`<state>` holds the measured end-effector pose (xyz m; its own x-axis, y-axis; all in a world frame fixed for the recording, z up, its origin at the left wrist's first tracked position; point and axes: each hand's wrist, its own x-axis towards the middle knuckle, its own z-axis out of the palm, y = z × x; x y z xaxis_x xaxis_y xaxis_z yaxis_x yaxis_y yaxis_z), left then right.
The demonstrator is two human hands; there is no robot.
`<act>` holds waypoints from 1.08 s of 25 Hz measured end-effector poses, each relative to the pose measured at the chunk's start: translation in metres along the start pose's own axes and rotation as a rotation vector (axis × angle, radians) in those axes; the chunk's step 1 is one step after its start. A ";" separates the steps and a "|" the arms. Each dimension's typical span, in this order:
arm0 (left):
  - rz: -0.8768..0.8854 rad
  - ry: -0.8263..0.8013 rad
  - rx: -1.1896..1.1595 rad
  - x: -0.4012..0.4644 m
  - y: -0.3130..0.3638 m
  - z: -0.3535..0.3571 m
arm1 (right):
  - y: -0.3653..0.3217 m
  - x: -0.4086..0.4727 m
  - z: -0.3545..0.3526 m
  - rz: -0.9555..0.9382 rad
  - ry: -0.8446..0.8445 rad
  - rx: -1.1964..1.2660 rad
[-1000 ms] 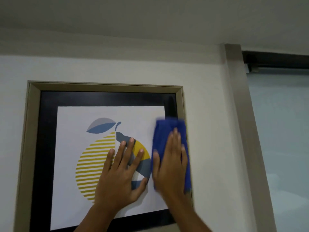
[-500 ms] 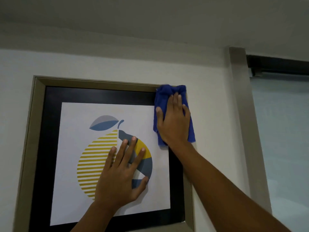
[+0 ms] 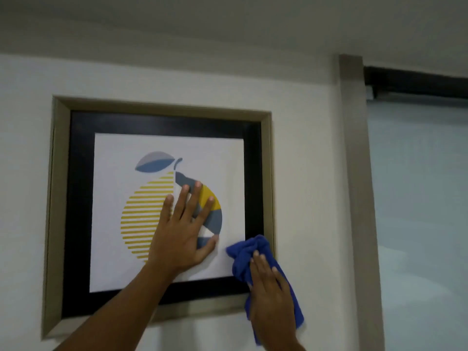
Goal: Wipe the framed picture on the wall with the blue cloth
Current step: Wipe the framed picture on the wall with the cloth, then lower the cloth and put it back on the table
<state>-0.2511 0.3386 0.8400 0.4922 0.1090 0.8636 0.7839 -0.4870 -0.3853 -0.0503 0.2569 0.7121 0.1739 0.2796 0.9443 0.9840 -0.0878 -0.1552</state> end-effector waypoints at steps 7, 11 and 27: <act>0.204 -0.210 -0.381 -0.082 0.142 0.032 | 0.065 -0.043 -0.067 -0.273 -0.354 0.114; 0.281 -0.353 -0.551 -0.125 0.248 0.052 | 0.143 -0.134 -0.108 -0.190 -0.510 0.022; 0.488 -1.162 -1.040 -0.581 0.668 0.107 | 0.342 -0.696 -0.180 0.338 -1.361 -0.075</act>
<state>0.0269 0.0422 0.0457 0.9839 0.1002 -0.1479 0.1359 -0.9571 0.2557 0.1576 -0.1401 0.0544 0.3425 0.9259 -0.1595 0.8907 -0.3740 -0.2585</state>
